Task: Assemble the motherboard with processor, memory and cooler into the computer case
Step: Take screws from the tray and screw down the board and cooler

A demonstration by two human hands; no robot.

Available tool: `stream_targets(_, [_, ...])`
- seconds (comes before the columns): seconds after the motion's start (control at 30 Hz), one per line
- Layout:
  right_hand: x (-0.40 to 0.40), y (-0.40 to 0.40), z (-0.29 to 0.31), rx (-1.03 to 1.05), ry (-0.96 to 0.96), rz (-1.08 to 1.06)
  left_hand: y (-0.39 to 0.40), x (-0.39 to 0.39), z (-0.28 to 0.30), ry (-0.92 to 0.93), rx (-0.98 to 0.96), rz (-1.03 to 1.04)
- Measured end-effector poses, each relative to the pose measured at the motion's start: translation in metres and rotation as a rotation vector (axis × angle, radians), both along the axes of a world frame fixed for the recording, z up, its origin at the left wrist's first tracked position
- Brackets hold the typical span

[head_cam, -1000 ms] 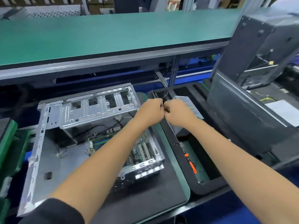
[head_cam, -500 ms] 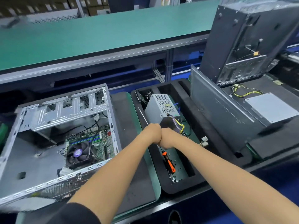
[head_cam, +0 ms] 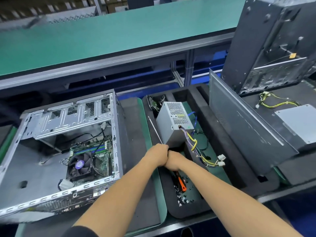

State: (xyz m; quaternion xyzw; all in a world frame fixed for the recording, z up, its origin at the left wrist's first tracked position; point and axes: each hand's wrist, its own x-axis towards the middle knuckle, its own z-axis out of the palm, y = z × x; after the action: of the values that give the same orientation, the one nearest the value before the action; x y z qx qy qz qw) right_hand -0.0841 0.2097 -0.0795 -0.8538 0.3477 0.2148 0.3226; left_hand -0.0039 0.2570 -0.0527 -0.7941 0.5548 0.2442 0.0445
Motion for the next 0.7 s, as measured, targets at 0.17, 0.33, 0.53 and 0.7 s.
stream_targets(0.17, [0.0,-0.001,-0.003,0.106,-0.046,-0.156,0.003,0.006,0.001,-0.021,-0.006,-0.012])
stream_targets(0.33, [0.002,0.0,0.006,-0.007,-0.023,-0.158,0.006,0.0,0.002,-0.074,-0.017,-0.047])
stream_targets(0.53, [0.002,-0.001,0.024,-0.086,-0.077,-0.171,0.0,0.0,0.014,-0.182,0.002,-0.101])
stream_targets(0.7, [0.01,-0.001,0.061,-0.112,-0.208,-0.212,-0.006,0.013,0.051,-0.252,-0.069,-0.168])
